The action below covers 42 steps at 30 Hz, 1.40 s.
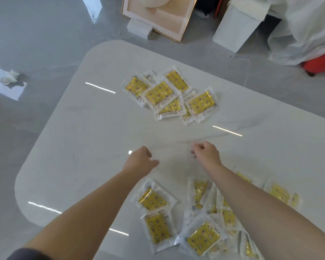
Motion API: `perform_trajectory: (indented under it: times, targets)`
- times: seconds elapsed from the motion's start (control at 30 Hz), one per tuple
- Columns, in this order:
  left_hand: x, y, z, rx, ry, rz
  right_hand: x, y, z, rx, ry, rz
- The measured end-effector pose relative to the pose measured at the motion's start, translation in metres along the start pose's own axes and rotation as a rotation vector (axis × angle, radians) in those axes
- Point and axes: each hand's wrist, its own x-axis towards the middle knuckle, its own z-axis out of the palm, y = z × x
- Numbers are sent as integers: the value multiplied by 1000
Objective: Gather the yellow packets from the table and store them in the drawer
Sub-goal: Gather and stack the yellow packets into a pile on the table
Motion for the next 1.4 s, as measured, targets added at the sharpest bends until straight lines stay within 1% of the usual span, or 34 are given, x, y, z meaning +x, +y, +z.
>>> perform_trajectory:
  times: [0.07,0.2,0.27,0.37,0.47,0.57,0.67,0.73,0.8,0.93,1.0,1.07,1.27,1.4]
  targets:
    - [-14,-17,18,130,-4,62,-15,14,-1,-76,-82,-49]
    - [-39,-39,44,395,41,238,-39,40,-4,-117,-182,-133]
    - [-51,-49,55,520,53,304,-48,55,-6,-196,-235,-195]
    - [-63,-62,72,768,31,392,-55,77,-9,-386,-339,-343]
    - [-69,-65,89,1055,-1,467,-58,87,-12,-703,-409,-589]
    - [-64,-59,105,1186,2,485,-59,91,-17,-958,-550,-787]
    - [-56,-50,109,1206,37,534,-63,96,-19,-1196,-701,-862]
    - [-52,-46,109,1187,46,567,-66,102,-17,-1280,-723,-916]
    - [-49,-43,107,1152,20,530,-67,103,-13,-1289,-714,-915]
    - [-44,-38,97,1054,-62,443,-68,95,-10,-1254,-729,-872]
    - [-43,-36,88,941,-137,391,-68,89,-15,-1183,-771,-795]
    - [-40,-34,79,799,-190,333,-68,81,-23,-1089,-775,-728]
    - [-21,-30,49,657,-189,337,-52,62,-36,-924,-652,-624]
    - [-5,-28,33,533,-161,298,-49,48,-35,-772,-531,-574]
